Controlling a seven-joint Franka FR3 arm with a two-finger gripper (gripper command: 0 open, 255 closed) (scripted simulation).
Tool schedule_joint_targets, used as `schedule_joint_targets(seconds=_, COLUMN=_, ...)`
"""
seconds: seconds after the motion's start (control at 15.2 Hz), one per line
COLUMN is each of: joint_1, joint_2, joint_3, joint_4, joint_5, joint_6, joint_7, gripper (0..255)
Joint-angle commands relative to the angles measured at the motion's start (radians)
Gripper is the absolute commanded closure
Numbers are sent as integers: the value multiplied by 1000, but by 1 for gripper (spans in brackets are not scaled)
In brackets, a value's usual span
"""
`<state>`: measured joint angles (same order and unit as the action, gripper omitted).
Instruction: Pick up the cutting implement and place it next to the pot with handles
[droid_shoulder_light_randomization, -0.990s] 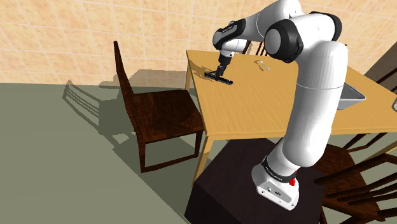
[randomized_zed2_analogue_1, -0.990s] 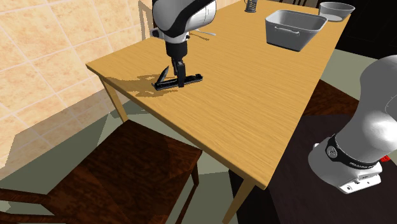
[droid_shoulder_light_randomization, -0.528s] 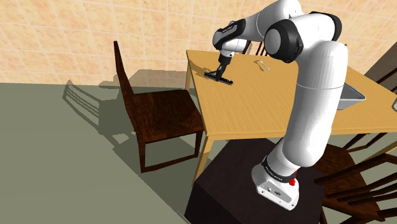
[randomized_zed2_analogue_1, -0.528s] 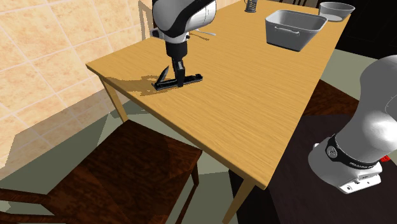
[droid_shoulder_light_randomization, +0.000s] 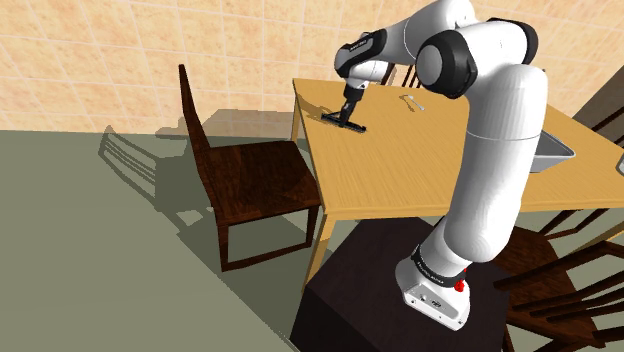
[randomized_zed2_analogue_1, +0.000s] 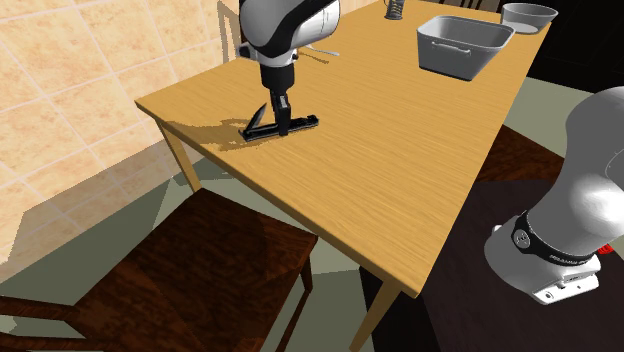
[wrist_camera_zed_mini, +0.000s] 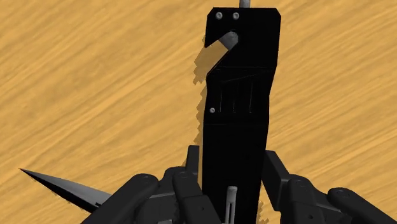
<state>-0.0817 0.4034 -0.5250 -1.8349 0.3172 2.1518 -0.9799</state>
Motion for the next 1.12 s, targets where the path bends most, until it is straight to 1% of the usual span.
schedule_joint_targets(seconds=0.0, joint_1=3, joint_2=-11, joint_3=-4, joint_4=7, joint_5=-8, joint_6=-16, joint_7=6, gripper=255)
schedule_joint_targets(seconds=1.06, joint_1=19, joint_2=-98, joint_3=-32, joint_4=112, joint_5=-74, joint_6=-193, joint_7=57, gripper=255)
